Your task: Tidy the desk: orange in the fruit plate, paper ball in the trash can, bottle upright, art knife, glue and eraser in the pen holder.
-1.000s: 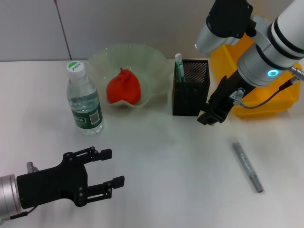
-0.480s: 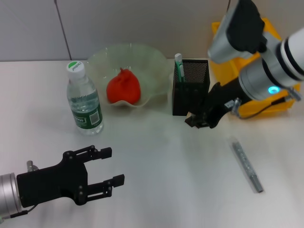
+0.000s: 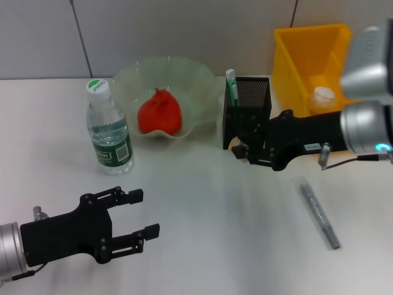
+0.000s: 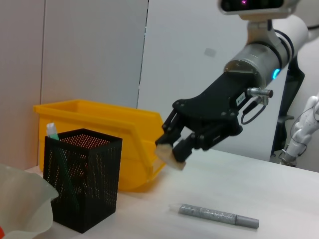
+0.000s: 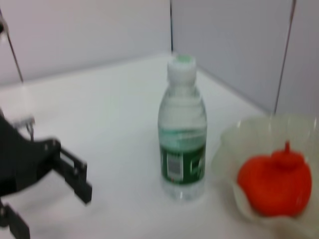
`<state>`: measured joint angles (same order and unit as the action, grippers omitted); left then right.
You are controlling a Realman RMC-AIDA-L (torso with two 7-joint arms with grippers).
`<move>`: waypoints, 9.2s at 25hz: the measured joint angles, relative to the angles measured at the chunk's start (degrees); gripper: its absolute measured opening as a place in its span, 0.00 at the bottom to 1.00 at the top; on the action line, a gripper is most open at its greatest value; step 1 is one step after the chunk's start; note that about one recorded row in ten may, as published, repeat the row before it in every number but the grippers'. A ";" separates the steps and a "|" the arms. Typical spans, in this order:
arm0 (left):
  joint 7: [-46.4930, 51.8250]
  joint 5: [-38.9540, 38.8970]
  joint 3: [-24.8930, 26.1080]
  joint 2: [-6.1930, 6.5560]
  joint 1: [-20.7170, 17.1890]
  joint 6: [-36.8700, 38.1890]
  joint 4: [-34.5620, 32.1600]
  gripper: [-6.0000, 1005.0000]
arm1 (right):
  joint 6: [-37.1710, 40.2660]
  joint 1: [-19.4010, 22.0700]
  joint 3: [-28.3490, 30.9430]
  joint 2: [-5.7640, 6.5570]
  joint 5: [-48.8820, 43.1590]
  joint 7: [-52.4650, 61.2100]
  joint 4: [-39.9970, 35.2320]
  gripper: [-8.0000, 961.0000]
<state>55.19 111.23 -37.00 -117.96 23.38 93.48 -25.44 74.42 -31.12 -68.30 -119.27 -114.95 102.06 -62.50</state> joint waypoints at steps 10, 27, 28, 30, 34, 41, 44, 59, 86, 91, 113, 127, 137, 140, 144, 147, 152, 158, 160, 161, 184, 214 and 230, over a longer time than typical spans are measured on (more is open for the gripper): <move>0.00 -0.04 -0.29 0.02 0.10 -0.06 -0.14 0.75 | 0.49 4.92 7.96 0.20 18.00 -18.31 10.19 0.28; -0.08 -0.05 -0.29 -0.10 0.77 -0.04 0.14 0.75 | 1.35 0.68 12.95 -0.08 40.82 -45.33 32.51 0.28; -0.09 -0.05 -0.32 -0.13 0.87 -0.04 0.14 0.75 | -0.85 -0.65 12.68 -0.15 43.07 -47.79 34.65 0.28; -0.09 -0.05 -0.30 -0.15 0.96 -0.05 0.13 0.75 | -1.90 -1.33 12.56 -0.17 43.99 -48.78 35.59 0.28; -0.09 -0.05 0.02 -0.16 1.04 0.05 0.14 0.75 | -7.99 -4.43 12.53 -0.29 46.97 -51.82 39.44 0.29; -0.09 -0.05 0.02 -0.16 1.07 0.04 0.14 0.75 | -15.73 -7.93 12.45 -0.42 47.04 -51.95 42.27 0.29; -0.08 -0.05 0.00 -0.16 1.23 -0.01 0.13 0.75 | -17.36 -8.60 12.40 -0.43 47.03 -51.96 42.77 0.29; -0.08 -0.06 0.08 -0.16 1.49 -0.23 0.13 0.75 | -18.14 -9.28 12.41 -0.40 46.82 -51.45 44.04 0.29; 0.18 -0.14 0.17 -0.07 1.49 -0.18 -0.26 0.75 | -17.00 -8.87 12.79 -0.43 47.10 -51.41 43.69 0.66; 0.14 -0.14 0.17 -0.07 1.49 -0.18 -0.31 0.75 | -13.14 -8.38 13.07 -0.27 49.48 -48.90 43.79 0.66; -0.09 -0.14 0.17 -0.07 1.39 0.04 -0.30 0.75 | 14.13 -5.69 12.58 4.26 16.03 -4.73 22.16 0.66; -0.16 -0.13 0.14 -0.07 1.49 0.15 -0.15 0.75 | 15.97 -9.63 12.69 4.16 -2.89 3.89 18.22 0.66; -0.52 0.44 -0.78 0.10 2.16 2.87 -0.54 0.75 | 20.45 -14.39 12.96 4.46 -16.40 23.78 12.33 0.66; -0.69 0.45 -1.71 0.17 2.41 3.26 -0.92 0.75 | 23.23 -17.70 12.79 4.73 -21.07 31.46 12.04 0.66; -0.80 0.48 -2.19 0.10 2.48 3.28 -1.09 0.75 | 25.71 -22.16 12.47 4.76 -29.08 39.42 11.97 0.66; -0.94 0.48 -2.23 0.03 2.48 3.28 -1.10 0.75 | 26.74 -24.58 12.39 4.19 -33.72 43.11 11.44 0.66; -0.97 0.48 -2.26 0.01 2.47 3.29 -1.10 0.75 | 26.87 -27.06 8.57 3.48 -39.04 49.18 10.79 0.66; -0.97 0.48 -2.37 0.02 2.46 3.34 -1.10 0.75 | 25.99 -29.45 4.15 1.15 -49.54 55.38 10.74 0.66; -0.97 0.48 -2.38 0.02 2.46 3.36 -1.10 0.75 | 25.60 -29.55 3.88 0.81 -50.79 56.01 10.73 0.66; -0.97 0.48 -2.40 0.02 2.46 3.37 -1.10 0.75 | 25.09 -29.59 3.37 0.51 -51.72 56.75 10.73 0.65; -2.87 0.44 -2.55 -0.08 2.96 3.04 -1.10 0.75 | 14.06 -26.61 0.50 0.14 -52.23 64.95 16.16 0.65; -3.34 0.48 -2.55 -0.07 3.16 2.82 -1.10 0.75 | 9.08 -27.15 0.54 0.10 -50.20 65.63 20.39 0.65; -3.93 0.48 -2.55 -0.16 3.16 2.49 -0.81 0.75 | 6.66 -27.74 0.53 0.00 -50.08 65.17 23.56 0.65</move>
<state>51.26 111.71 -39.55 -118.12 26.54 95.96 -26.25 81.08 -58.86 -67.77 -119.27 -165.02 167.23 -38.94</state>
